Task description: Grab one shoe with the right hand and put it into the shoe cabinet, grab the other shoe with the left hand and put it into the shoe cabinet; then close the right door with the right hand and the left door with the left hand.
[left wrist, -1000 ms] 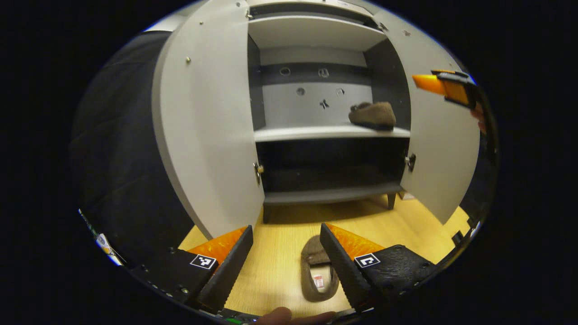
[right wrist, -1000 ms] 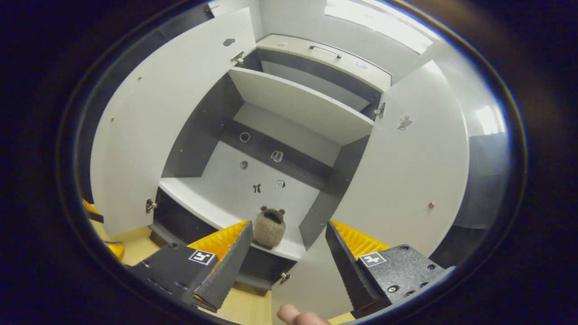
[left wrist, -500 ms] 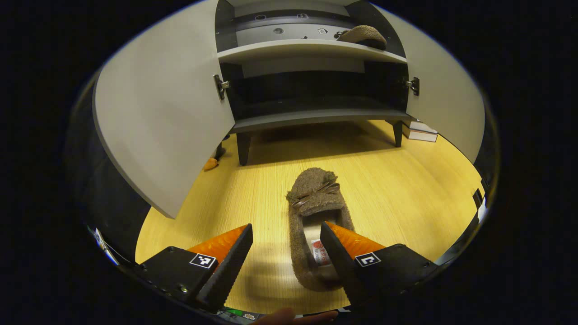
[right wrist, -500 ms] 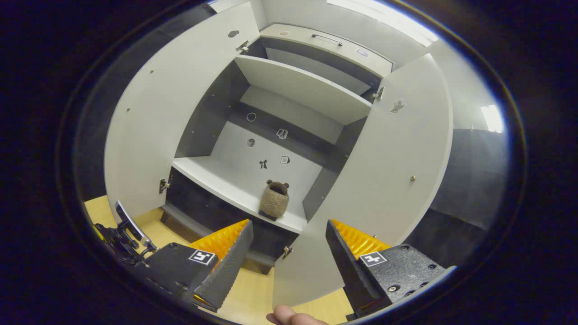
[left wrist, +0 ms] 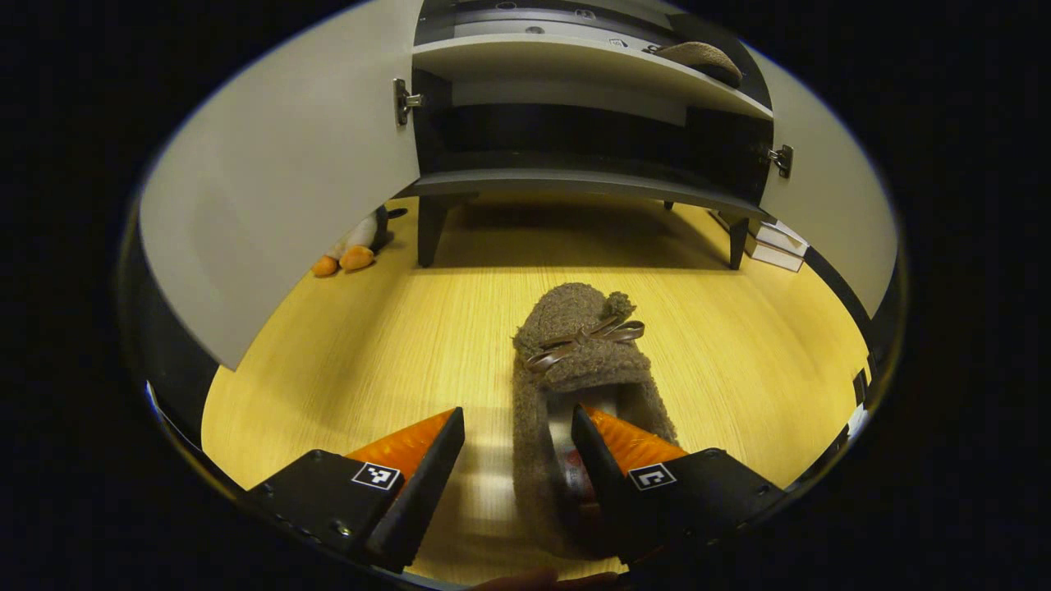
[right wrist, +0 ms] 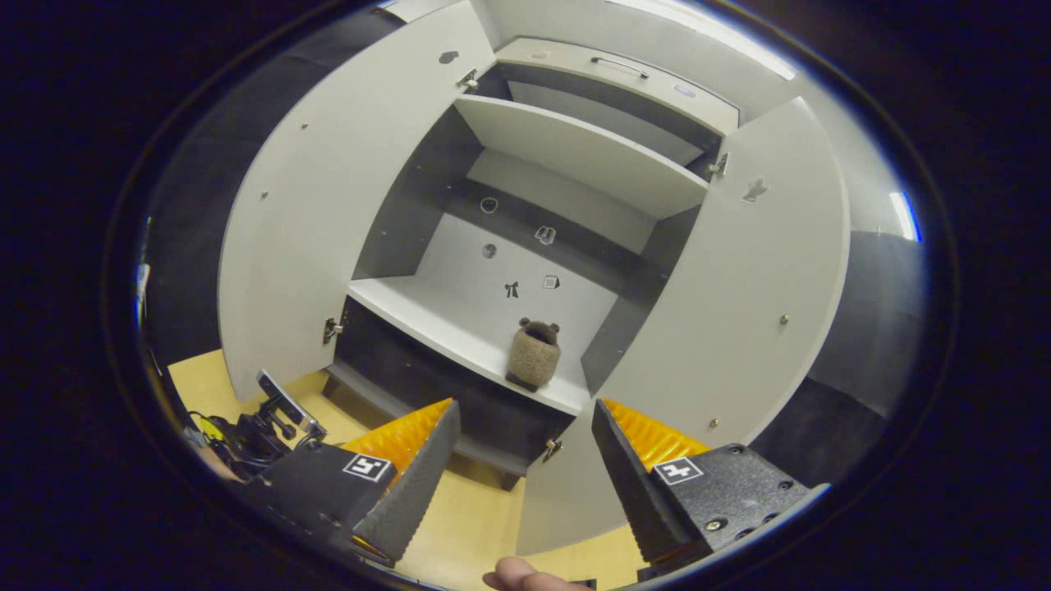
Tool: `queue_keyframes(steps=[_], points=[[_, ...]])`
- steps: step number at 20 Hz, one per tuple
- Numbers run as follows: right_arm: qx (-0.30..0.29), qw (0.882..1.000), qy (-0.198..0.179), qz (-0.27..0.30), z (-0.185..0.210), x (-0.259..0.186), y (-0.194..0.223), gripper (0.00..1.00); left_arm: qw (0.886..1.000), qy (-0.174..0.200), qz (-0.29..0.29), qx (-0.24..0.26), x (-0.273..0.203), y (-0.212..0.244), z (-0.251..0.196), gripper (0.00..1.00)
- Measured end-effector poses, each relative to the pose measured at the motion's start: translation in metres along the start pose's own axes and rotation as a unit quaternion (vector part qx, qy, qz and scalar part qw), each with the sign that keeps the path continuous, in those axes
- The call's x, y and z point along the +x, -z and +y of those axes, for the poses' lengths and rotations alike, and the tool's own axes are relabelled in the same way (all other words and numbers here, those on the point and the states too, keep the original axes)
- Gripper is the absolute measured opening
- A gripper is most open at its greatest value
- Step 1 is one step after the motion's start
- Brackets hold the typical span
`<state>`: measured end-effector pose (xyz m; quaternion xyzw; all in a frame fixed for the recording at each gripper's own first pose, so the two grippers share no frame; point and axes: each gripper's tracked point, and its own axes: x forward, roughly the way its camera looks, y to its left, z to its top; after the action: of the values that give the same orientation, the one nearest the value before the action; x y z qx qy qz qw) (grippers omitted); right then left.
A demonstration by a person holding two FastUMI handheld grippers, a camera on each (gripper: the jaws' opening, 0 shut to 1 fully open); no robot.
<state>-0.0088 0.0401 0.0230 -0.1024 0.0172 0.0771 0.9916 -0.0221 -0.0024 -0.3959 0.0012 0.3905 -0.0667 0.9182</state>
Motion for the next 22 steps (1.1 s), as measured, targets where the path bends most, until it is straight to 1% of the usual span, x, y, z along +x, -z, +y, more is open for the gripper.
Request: queue_keyframes(steps=[1, 3, 4, 5, 7, 8, 10, 12, 14, 17, 20, 22], points=[[0.000, 1.000, -0.009, -0.001, 0.004, 0.001, 0.001, 1.00, 1.000, 0.006, 0.003, -0.006, 0.003, -0.001, -0.003, 0.85], [0.004, 0.999, -0.036, 0.006, 0.015, 0.001, 0.004, 1.00, 1.000, 0.027, 0.003, -0.010, 0.011, -0.002, -0.012, 0.74], [0.010, 0.999, -0.050, 0.011, 0.021, 0.001, 0.007, 1.00, 1.000, 0.027, -0.002, -0.013, 0.009, -0.004, -0.013, 0.35], [0.017, 0.998, -0.061, 0.017, 0.025, -0.001, 0.009, 1.00, 1.000, 0.004, -0.009, -0.010, 0.007, -0.006, -0.003, 0.38], [0.021, 0.997, -0.067, 0.028, 0.026, -0.002, 0.013, 1.00, 1.000, -0.016, -0.012, -0.012, 0.009, -0.009, 0.001, 0.06], [0.018, 0.997, -0.065, 0.028, 0.025, -0.001, 0.014, 1.00, 1.000, -0.021, -0.009, -0.009, 0.013, -0.007, 0.001, 0.01], [0.009, 0.998, -0.062, 0.024, 0.023, -0.001, 0.014, 1.00, 1.000, -0.025, -0.008, -0.009, 0.012, -0.011, 0.001, 0.01], [-0.003, 0.998, -0.062, 0.023, 0.021, -0.002, 0.015, 1.00, 1.000, -0.009, -0.016, -0.023, 0.005, -0.022, -0.002, 0.01], [0.002, 0.997, -0.071, 0.024, 0.024, -0.003, 0.018, 1.00, 0.999, 0.007, -0.031, -0.043, -0.011, -0.045, -0.005, 0.01], [0.020, 0.997, -0.073, 0.023, 0.024, -0.001, 0.021, 1.00, 0.995, 0.020, -0.076, -0.064, -0.047, -0.094, -0.004, 0.01], [0.042, 0.996, -0.076, 0.031, 0.024, 0.006, 0.028, 1.00, 0.988, 0.027, -0.133, -0.079, -0.086, -0.162, 0.002, 0.01], [0.060, 0.995, -0.078, 0.030, 0.023, 0.009, 0.032, 1.00, 0.985, 0.006, -0.154, -0.074, -0.106, -0.205, 0.009, 0.01]])
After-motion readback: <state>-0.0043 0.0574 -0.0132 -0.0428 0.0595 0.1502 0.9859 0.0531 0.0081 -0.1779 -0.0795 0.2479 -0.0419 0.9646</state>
